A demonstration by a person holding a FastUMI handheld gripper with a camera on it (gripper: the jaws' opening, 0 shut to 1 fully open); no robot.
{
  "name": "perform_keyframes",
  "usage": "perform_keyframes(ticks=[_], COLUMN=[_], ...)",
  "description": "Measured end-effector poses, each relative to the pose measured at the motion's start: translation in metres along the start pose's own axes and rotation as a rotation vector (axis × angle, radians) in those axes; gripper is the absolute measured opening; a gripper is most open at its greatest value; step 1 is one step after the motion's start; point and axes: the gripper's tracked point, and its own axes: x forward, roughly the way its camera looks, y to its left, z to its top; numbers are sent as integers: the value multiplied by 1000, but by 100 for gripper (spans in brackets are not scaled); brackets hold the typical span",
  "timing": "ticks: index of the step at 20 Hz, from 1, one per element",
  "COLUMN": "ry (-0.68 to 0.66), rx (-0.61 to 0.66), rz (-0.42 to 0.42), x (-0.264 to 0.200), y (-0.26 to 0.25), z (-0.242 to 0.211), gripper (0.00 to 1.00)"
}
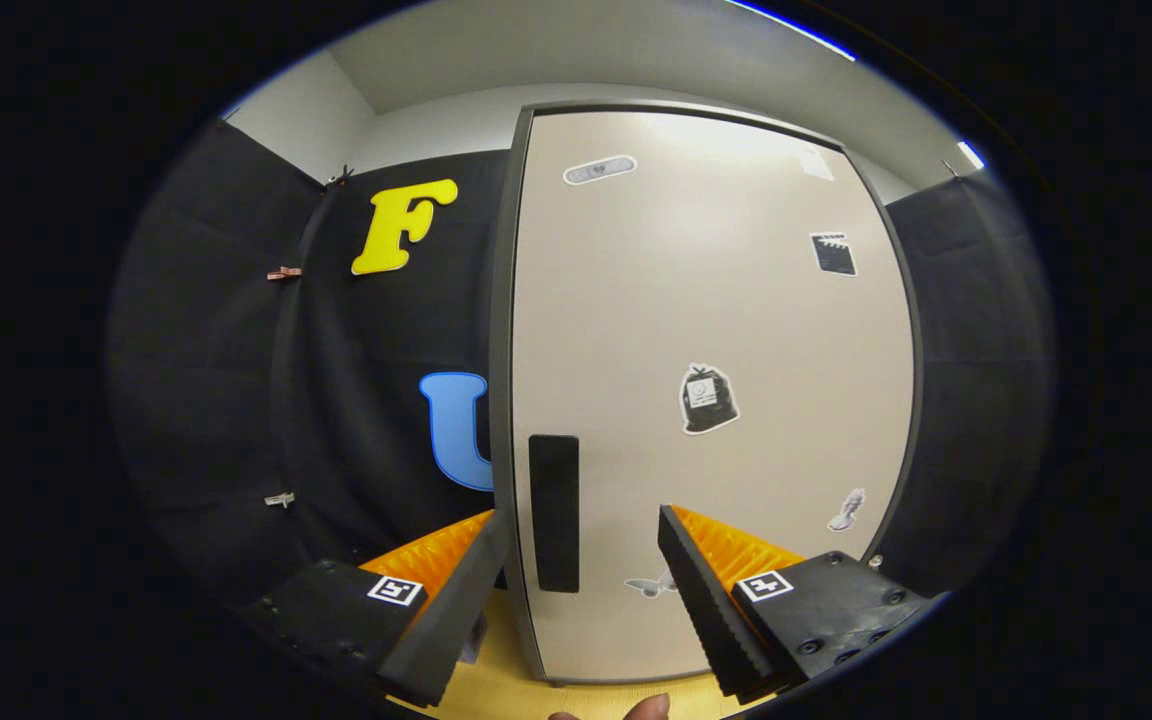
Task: Open the shoe cabinet door, grab the shoes and put them into the shoe cabinet, then close the shoe cabinet door.
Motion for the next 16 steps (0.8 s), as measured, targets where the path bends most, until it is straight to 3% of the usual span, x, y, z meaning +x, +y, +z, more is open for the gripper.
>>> perform_keyframes(ticks=[6, 10, 11, 12, 14, 16], ry=[37, 49, 51, 34, 27, 41], rx=[7, 14, 19, 15, 9, 21], rz=[-17, -48, -51, -50, -57, -40], x=[37, 50, 50, 51, 51, 50], y=[13, 12, 9, 11, 10, 9], z=[-23, -29, -29, -28, -28, -29], gripper=[96, 64, 50, 41, 41, 30])
